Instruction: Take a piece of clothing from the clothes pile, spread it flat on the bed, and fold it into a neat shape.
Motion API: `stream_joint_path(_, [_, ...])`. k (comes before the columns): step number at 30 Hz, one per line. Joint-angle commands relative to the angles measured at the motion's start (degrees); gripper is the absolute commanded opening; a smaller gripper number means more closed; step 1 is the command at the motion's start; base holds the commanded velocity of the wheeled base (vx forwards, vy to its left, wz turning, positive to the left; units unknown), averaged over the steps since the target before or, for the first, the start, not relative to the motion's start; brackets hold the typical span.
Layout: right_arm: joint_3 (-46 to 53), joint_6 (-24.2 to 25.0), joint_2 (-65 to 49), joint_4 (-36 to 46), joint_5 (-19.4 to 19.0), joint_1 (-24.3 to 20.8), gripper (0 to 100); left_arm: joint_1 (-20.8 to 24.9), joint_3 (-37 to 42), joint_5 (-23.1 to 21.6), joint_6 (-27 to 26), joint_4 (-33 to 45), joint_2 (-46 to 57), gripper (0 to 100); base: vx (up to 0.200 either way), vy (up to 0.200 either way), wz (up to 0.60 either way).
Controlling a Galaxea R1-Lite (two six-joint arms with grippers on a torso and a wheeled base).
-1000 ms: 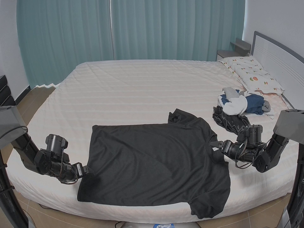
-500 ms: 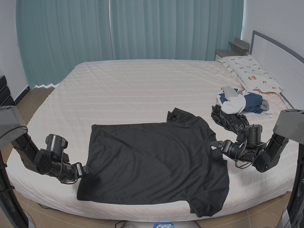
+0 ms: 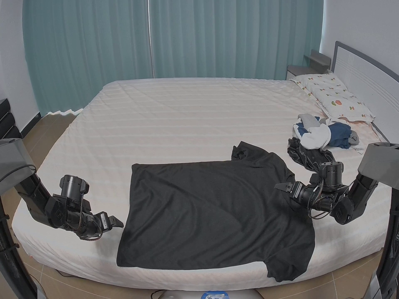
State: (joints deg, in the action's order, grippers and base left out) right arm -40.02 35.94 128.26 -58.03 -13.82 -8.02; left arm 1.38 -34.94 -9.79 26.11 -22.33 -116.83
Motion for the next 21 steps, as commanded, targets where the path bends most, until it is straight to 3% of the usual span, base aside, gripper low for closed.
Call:
stream_joint_path(1, [-2.3, 0.0, 0.4, 1.2, 0.3, -0.2, 100, -0.3, -0.4, -0.1, 0.2, -0.3, -0.1, 100, 0.0, 0.0, 0.0])
stream_joint_path(9, [-16.6, -0.2, 4.7, 8.8, 4.7, 0.6, 100, 0.0, -1.2, -1.0, 3.2, -0.6, -0.5, 100, 0.0, 0.0, 0.0])
stream_joint_path(15, [-29.3, -0.2, 8.4, 18.1, 4.8, 3.5, 100, 0.3, -2.1, -2.9, 6.8, -0.6, -0.5, 100, 0.0, 0.0, 0.0])
stream_joint_path(21, [-34.9, 0.2, 9.5, 23.2, 4.3, 2.9, 100, 1.2, -2.2, -3.0, 8.6, -0.6, -0.6, 100, 0.0, 0.0, 0.0])
